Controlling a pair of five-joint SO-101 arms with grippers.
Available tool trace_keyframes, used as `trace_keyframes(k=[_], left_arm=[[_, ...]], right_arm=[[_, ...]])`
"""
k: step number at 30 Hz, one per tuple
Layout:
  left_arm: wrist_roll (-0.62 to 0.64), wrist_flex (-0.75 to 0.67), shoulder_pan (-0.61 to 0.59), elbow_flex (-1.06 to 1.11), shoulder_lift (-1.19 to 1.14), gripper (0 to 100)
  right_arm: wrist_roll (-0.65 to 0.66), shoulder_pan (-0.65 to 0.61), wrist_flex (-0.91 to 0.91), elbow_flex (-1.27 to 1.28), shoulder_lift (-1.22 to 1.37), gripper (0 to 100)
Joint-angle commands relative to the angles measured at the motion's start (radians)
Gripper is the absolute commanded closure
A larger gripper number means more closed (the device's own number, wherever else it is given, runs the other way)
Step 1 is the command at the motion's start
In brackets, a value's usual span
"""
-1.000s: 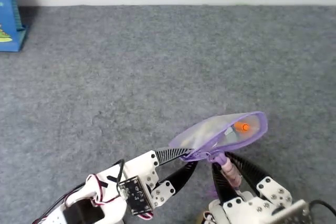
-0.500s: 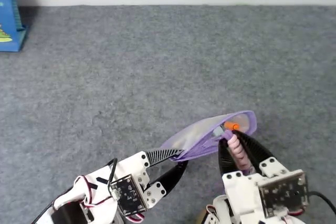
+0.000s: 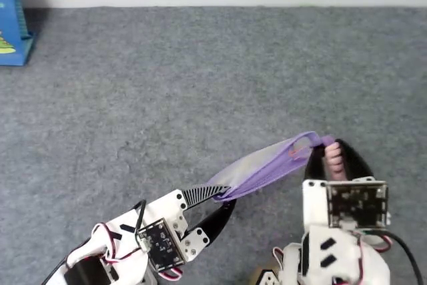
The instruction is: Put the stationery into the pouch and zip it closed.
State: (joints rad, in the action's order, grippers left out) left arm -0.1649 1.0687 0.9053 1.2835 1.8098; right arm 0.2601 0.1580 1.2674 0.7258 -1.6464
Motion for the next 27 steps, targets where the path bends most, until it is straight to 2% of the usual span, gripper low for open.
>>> trace_keyframes(k=[1, 6, 10, 22, 27], left_arm=[[-0.008, 0.038, -0.023, -0.018, 0.008, 99], [-0.008, 0.037, -0.023, -0.018, 0.008, 99], [-0.008, 0.032, -0.023, -0.016, 0.008, 99], [-0.008, 0.032, -0.023, -0.016, 0.008, 99], [-0.006, 0.031, -0.023, -0.018, 0.008, 99]], right_arm=[[0.04, 0.117, -0.11, 0.026, 0.024, 99.1], [0.074, 0.254, -0.262, 0.14, 0.024, 99.1], [0.097, 0.302, -0.292, 0.178, 0.019, 99.1], [0.095, 0.289, -0.288, 0.203, 0.013, 99.1], [0.094, 0.183, -0.285, 0.229, 0.013, 99.1]])
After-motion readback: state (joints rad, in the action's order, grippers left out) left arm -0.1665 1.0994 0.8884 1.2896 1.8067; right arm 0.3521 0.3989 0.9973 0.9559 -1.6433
